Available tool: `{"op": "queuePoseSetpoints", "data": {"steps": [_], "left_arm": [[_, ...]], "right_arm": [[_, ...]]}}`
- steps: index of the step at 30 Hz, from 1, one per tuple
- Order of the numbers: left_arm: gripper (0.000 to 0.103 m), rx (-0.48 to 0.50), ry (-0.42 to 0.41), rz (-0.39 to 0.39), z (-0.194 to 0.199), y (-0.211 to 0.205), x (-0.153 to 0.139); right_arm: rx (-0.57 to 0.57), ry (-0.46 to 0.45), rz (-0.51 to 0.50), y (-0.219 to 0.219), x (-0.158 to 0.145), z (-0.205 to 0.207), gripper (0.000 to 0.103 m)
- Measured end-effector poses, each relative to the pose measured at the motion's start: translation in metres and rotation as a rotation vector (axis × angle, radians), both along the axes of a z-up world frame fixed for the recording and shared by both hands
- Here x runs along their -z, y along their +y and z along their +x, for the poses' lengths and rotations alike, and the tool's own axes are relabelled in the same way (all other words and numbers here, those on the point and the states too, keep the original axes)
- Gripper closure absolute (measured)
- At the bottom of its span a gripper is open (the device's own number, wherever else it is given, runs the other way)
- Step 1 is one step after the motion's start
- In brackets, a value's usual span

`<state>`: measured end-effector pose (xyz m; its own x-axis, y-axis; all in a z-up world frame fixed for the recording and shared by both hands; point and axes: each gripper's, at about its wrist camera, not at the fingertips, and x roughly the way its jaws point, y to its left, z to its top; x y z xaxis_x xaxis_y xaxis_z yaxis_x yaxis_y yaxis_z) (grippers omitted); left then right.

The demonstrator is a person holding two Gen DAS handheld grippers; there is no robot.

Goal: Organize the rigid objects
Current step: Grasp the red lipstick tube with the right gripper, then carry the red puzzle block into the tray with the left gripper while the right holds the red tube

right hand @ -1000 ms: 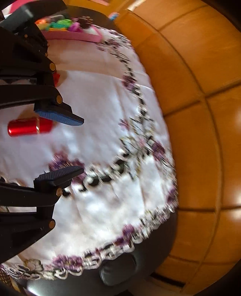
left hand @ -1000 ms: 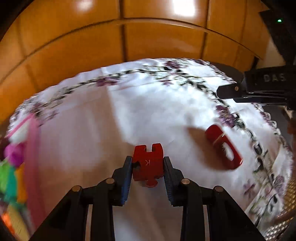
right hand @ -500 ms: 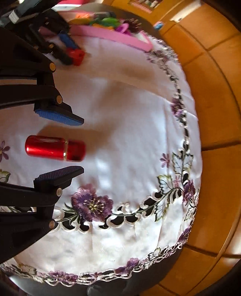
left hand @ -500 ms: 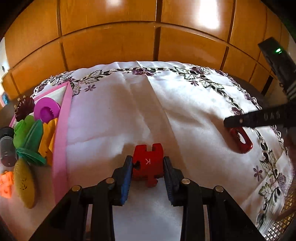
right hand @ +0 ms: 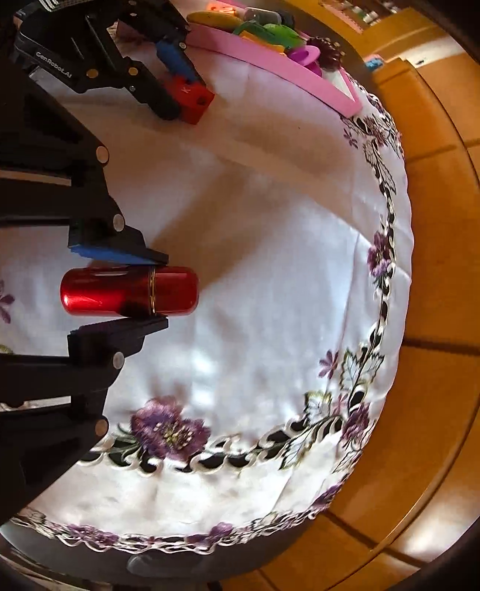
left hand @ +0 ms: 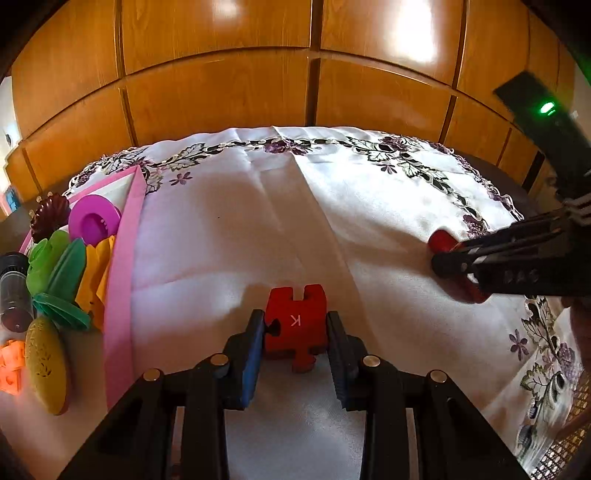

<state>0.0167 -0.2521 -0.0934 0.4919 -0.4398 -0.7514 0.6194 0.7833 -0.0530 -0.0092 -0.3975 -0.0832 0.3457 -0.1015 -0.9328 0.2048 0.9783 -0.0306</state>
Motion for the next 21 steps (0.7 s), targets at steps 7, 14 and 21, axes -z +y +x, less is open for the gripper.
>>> {"op": "queuePoseSetpoints", "data": {"steps": [7, 14, 21], "left_arm": [[0.070, -0.006, -0.005, -0.010, 0.000, 0.001, 0.000], [0.070, -0.010, 0.001, -0.010, 0.000, 0.000, 0.000], [0.070, 0.000, -0.035, -0.010, -0.010, 0.000, -0.020]], "right_arm": [[-0.008, -0.012, -0.002, 0.000, 0.002, 0.003, 0.076], [-0.061, -0.029, -0.066, 0.009, 0.001, 0.000, 0.077], [-0.080, -0.038, -0.088, 0.015, 0.002, -0.004, 0.077]]}}
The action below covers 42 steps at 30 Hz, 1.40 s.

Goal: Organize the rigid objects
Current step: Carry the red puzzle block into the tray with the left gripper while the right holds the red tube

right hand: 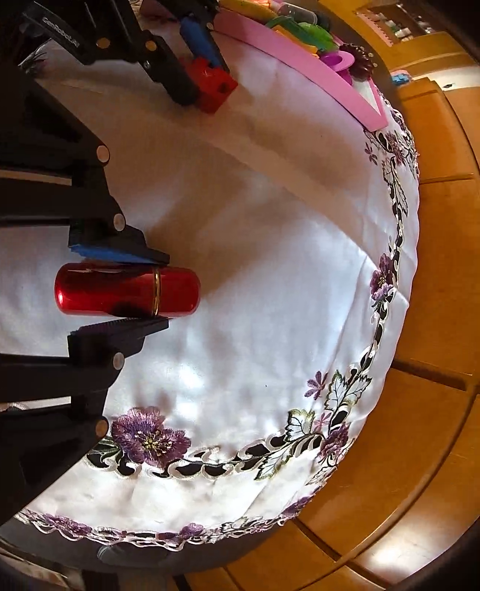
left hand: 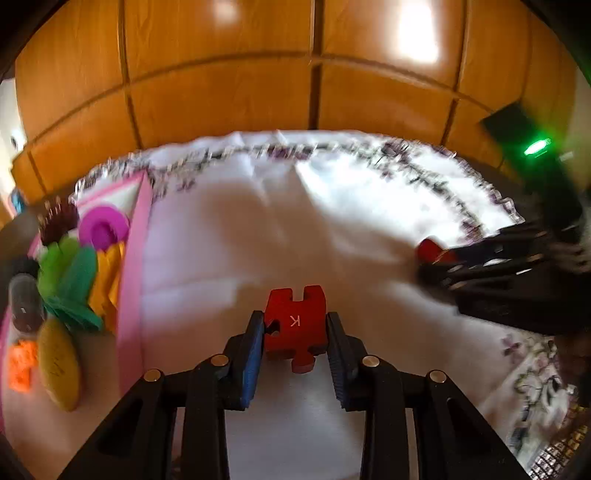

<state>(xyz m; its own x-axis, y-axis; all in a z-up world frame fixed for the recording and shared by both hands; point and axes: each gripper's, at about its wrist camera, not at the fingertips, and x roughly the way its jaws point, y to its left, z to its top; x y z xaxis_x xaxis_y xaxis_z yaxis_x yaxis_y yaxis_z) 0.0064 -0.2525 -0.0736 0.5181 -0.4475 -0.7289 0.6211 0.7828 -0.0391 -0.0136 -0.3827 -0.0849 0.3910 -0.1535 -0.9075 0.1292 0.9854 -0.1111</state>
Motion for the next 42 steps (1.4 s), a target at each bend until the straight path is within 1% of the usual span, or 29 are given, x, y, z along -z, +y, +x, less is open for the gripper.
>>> {"op": "queuePoseSetpoints", "data": {"steps": [3, 6, 8, 12, 18, 26, 34, 39, 42], "left_arm": [[0.071, 0.020, -0.018, -0.042, -0.007, 0.001, -0.019], [0.070, 0.026, -0.044, -0.059, -0.013, 0.004, -0.035], [0.070, 0.024, -0.050, -0.076, -0.015, 0.008, -0.044], [0.070, 0.012, -0.052, -0.084, -0.016, 0.016, -0.054], [0.070, 0.001, -0.054, -0.098, -0.019, 0.027, -0.062], [0.070, -0.020, -0.032, -0.117, -0.018, 0.041, -0.066], [0.070, -0.055, -0.031, -0.132, -0.014, 0.059, -0.072], [0.070, -0.103, -0.029, -0.144, -0.007, 0.083, -0.078], [0.070, -0.154, -0.023, -0.153, 0.001, 0.108, -0.082]], "right_arm": [[-0.006, -0.003, -0.012, 0.002, 0.000, -0.001, 0.077], [-0.014, -0.007, -0.028, 0.004, 0.000, -0.001, 0.077], [-0.023, -0.010, -0.043, 0.007, 0.000, -0.001, 0.077], [-0.044, -0.016, -0.086, 0.013, 0.000, -0.002, 0.077], [-0.066, -0.020, -0.135, 0.018, 0.001, -0.003, 0.077], [-0.100, -0.025, -0.207, 0.026, 0.003, -0.003, 0.077], [-0.115, -0.029, -0.232, 0.028, 0.004, -0.003, 0.077], [-0.124, -0.031, -0.249, 0.030, 0.004, -0.003, 0.077], [-0.125, -0.031, -0.254, 0.031, 0.004, -0.004, 0.077]]}}
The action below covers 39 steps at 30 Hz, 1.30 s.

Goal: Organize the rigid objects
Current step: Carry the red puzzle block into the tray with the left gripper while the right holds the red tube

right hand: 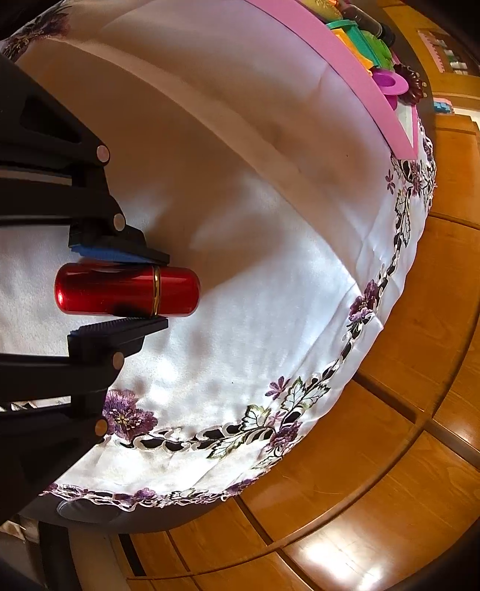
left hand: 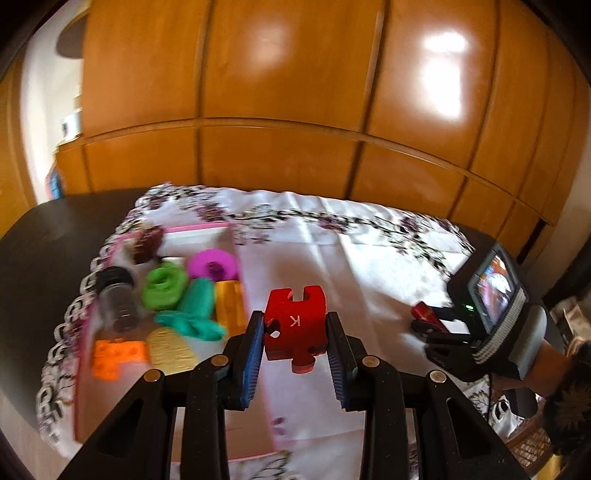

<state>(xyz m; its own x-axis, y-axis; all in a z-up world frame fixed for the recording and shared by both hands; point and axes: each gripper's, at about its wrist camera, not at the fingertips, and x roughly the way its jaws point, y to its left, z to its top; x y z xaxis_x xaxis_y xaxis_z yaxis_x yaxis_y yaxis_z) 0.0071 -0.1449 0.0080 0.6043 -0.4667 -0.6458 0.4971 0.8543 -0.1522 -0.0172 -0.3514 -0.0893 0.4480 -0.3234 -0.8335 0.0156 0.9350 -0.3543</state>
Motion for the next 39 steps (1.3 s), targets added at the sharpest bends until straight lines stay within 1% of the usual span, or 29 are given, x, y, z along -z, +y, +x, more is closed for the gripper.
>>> {"op": "queuePoseSetpoints", "data": {"steps": [4, 6, 8, 10, 13, 18, 23, 24, 27, 30, 32, 34, 36, 39], "left_arm": [[0.071, -0.094, 0.035, -0.020, 0.013, 0.047, -0.001], [0.071, -0.147, 0.049, -0.011, 0.019, 0.072, 0.002], [0.071, -0.201, 0.086, -0.012, 0.026, 0.098, 0.010], [0.071, -0.255, 0.123, 0.005, 0.032, 0.118, 0.022], [0.071, -0.290, 0.175, 0.001, 0.036, 0.135, 0.038], [0.070, -0.263, 0.211, 0.029, 0.036, 0.128, 0.057], [0.070, -0.262, 0.240, 0.067, 0.044, 0.121, 0.073], [0.070, -0.269, 0.235, 0.073, 0.046, 0.121, 0.075], [0.070, -0.291, 0.197, 0.135, 0.051, 0.120, 0.082], [0.070, -0.294, 0.184, 0.182, 0.055, 0.120, 0.088], [0.069, -0.295, 0.173, 0.184, 0.054, 0.122, 0.088], [0.063, -0.296, 0.167, 0.177, 0.052, 0.123, 0.086], [0.060, -0.296, 0.163, 0.163, 0.050, 0.124, 0.082], [0.059, -0.301, 0.141, 0.151, 0.044, 0.125, 0.073]], "right_arm": [[-0.005, 0.000, -0.017, 0.002, 0.000, 0.000, 0.077], [-0.006, 0.001, -0.019, 0.002, 0.000, 0.000, 0.077], [-0.006, 0.001, -0.022, 0.003, 0.000, 0.000, 0.077], [-0.008, 0.002, -0.025, 0.003, 0.000, -0.001, 0.077], [-0.008, 0.003, -0.030, 0.003, 0.000, 0.000, 0.077], [-0.005, 0.002, -0.029, 0.004, 0.000, -0.001, 0.077], [-0.004, 0.003, -0.028, 0.003, 0.000, 0.000, 0.077], [-0.004, 0.003, -0.027, 0.003, 0.000, 0.000, 0.077], [-0.004, 0.003, -0.027, 0.003, 0.000, 0.000, 0.077], [-0.004, 0.003, -0.027, 0.003, 0.000, 0.000, 0.077], [-0.004, 0.003, -0.028, 0.003, 0.000, 0.000, 0.077], [-0.005, 0.003, -0.028, 0.003, 0.000, 0.000, 0.077], [-0.004, 0.003, -0.028, 0.003, 0.000, 0.000, 0.077], [-0.005, 0.004, -0.028, 0.002, 0.000, 0.000, 0.077]]}}
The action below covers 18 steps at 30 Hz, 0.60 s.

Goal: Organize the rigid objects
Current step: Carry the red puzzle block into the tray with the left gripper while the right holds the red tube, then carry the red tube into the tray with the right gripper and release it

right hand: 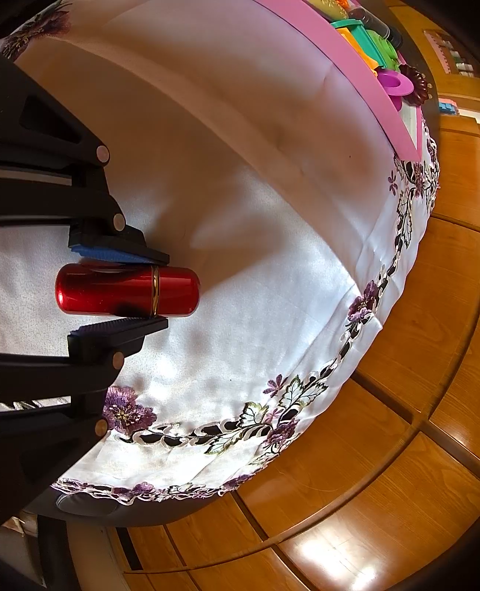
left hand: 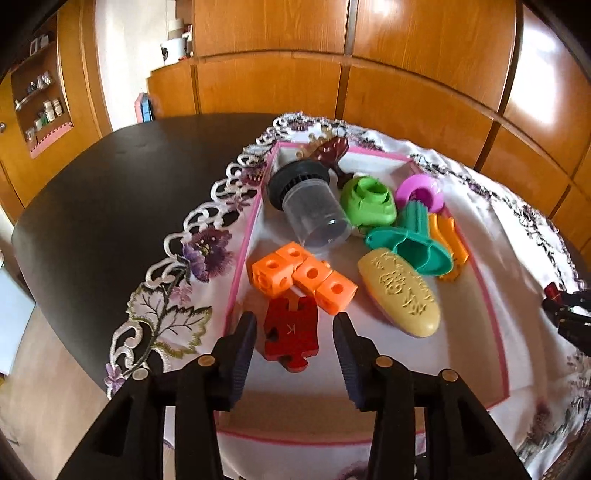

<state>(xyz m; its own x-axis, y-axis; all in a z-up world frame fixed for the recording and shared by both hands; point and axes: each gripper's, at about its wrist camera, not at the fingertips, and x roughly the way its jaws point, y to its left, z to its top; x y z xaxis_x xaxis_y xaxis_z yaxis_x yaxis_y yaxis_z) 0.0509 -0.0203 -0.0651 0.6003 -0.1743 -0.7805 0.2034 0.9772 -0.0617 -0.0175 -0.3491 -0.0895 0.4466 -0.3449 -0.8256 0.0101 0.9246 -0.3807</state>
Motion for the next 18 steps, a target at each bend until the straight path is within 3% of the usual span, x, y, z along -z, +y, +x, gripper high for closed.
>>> {"op": "queuePoseSetpoints", "data": {"steps": [18], "left_arm": [[0.057, 0.025, -0.114, -0.005, -0.025, -0.014, -0.043]], "right_arm": [[0.013, -0.001, 0.012, -0.002, 0.000, 0.000, 0.077]]}}
